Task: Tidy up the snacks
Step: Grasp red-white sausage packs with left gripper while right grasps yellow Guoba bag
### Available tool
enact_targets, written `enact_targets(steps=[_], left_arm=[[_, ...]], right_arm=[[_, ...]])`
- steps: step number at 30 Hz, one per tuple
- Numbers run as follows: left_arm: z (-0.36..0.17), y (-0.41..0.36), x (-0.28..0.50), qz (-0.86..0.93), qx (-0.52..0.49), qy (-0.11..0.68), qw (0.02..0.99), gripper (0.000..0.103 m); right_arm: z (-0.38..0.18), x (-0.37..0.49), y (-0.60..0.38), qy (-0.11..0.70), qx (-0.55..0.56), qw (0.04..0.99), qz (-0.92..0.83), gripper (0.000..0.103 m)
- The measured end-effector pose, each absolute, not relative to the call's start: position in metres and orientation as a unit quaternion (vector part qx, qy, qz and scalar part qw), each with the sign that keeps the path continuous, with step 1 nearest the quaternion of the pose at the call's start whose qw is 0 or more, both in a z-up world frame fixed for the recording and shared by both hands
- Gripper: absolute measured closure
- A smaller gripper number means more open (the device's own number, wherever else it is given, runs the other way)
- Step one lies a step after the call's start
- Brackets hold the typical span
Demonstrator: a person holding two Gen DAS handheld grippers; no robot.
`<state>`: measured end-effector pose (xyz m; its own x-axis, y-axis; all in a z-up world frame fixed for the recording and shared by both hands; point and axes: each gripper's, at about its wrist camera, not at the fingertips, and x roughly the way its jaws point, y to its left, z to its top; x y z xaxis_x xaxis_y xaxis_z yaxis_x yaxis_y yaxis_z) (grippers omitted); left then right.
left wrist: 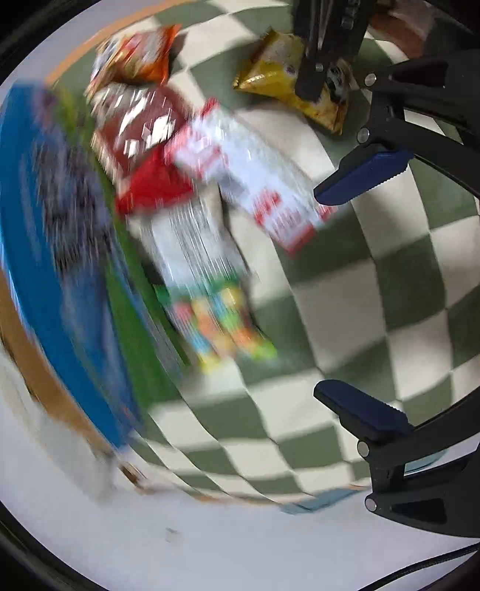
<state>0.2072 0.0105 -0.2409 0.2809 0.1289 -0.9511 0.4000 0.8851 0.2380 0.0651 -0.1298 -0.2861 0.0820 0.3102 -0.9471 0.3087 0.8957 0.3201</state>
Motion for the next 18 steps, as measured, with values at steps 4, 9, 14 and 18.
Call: enact_targets(steps=[4,9,14,18], left_arm=[[-0.266,-0.026,0.224,-0.148,0.253,0.611,0.735,0.006],[-0.289,-0.055,0.236,-0.2,0.269,0.619,0.71,0.028],[-0.295,-0.055,0.23,-0.208,0.246,0.636,0.702,0.046],[-0.304,-0.007,0.228,-0.143,0.104,0.704,0.688,0.047]], right_arm=[[-0.277,0.069,-0.147,0.703,0.152,0.695,0.011,0.051],[-0.277,0.082,-0.149,0.72,0.101,0.686,0.01,0.021],[-0.261,0.066,-0.147,0.68,0.123,0.722,-0.029,0.019],[-0.25,0.039,-0.156,0.659,0.159,0.734,-0.043,0.019]])
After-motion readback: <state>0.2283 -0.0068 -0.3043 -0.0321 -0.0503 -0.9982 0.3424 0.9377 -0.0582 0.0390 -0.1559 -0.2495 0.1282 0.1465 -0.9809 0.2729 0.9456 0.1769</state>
